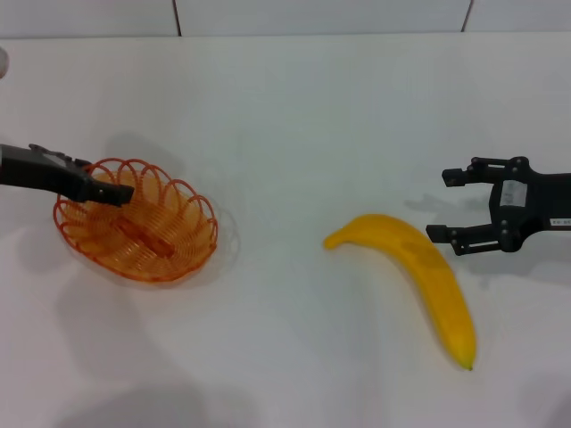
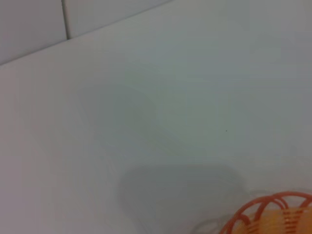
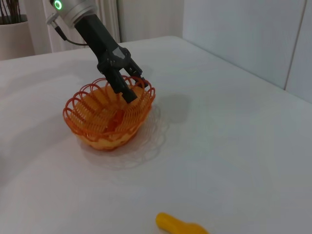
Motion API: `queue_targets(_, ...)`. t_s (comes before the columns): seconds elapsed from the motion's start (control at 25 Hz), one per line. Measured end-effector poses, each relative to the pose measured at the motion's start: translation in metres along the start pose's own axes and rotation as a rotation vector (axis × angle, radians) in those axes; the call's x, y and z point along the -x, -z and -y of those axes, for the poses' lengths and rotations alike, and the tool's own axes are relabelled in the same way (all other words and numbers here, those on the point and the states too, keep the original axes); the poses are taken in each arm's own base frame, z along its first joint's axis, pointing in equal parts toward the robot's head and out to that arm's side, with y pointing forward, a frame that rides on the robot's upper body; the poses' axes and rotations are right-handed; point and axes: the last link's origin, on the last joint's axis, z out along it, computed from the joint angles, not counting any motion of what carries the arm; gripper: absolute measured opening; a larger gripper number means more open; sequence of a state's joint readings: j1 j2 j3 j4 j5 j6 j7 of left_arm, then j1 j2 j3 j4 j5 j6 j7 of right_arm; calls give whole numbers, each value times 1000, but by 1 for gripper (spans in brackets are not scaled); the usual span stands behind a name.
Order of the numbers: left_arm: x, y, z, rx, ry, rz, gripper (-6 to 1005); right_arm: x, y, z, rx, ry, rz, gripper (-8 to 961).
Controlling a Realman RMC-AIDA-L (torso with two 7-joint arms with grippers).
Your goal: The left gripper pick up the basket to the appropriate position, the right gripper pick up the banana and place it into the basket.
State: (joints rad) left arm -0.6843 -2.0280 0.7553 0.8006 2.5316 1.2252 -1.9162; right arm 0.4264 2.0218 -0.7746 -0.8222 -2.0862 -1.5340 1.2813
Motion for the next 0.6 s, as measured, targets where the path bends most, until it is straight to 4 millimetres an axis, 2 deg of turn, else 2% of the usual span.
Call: queue_targets(0.6,4,-2,-1,6,14,4,908,0,0,0,0,-3,-1,886)
